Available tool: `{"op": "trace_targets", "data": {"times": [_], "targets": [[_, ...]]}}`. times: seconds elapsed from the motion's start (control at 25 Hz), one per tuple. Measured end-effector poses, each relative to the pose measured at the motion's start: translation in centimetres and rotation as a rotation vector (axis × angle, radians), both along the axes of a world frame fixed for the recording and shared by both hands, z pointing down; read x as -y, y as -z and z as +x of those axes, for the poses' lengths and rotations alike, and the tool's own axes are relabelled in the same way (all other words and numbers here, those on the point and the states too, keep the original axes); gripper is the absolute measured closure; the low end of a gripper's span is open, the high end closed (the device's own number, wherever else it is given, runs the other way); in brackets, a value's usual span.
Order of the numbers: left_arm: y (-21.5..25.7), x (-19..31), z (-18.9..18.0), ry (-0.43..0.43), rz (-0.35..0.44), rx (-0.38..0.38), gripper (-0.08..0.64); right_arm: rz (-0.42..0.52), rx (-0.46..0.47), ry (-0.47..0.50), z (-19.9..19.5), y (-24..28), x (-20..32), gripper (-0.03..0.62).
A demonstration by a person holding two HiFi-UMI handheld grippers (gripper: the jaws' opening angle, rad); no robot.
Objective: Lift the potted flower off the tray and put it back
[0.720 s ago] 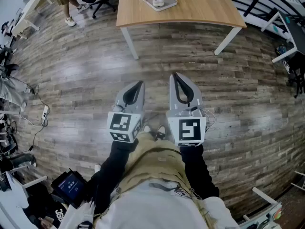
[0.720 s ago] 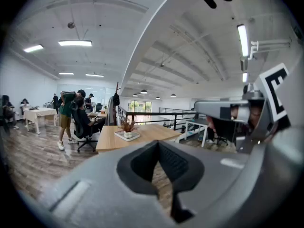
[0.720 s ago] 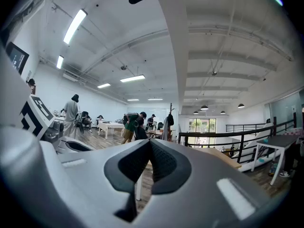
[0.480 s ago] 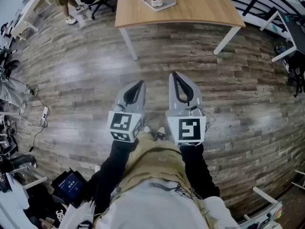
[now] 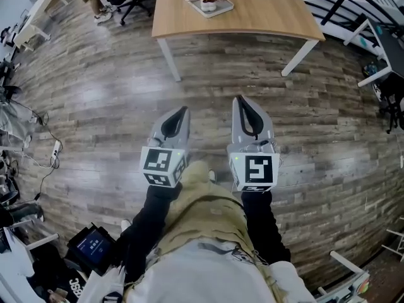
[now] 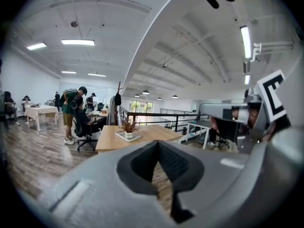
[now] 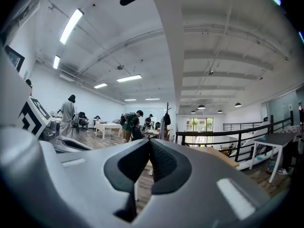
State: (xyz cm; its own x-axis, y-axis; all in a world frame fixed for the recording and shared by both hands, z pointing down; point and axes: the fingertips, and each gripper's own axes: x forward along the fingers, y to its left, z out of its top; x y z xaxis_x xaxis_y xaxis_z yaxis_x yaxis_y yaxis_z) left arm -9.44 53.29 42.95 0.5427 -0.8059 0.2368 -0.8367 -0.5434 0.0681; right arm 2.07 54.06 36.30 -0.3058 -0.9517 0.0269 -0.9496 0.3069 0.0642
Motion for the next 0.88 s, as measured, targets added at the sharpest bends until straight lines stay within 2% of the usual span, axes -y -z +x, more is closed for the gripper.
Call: {"op": "trace_targets", "data": {"times": [0.2, 0.48, 0.72, 0.88], "targets": [[-0.2, 4.4, 0.8, 0.011, 0.004, -0.019, 0.558, -0.018, -0.011, -0.006, 1.1, -0.9, 3.5, 0.588], [-0.4, 6.1, 0.9, 0.004, 0.027, -0.033, 0.558, -0.023, -0.006, -0.018, 1.2, -1.9, 4.9, 0.588], [-2.9, 18.2, 0.7, -0.003, 0.011, -0.050, 0.558, -0.025, -0.019, 0.013, 0.5, -4.5, 16.1, 0.588], [-2.5, 26.8, -0.4, -0.004, 0.021, -0.055, 0.558, 0.006, -0.038, 0.012, -0.5, -4.1, 24.4, 0.588]]}}
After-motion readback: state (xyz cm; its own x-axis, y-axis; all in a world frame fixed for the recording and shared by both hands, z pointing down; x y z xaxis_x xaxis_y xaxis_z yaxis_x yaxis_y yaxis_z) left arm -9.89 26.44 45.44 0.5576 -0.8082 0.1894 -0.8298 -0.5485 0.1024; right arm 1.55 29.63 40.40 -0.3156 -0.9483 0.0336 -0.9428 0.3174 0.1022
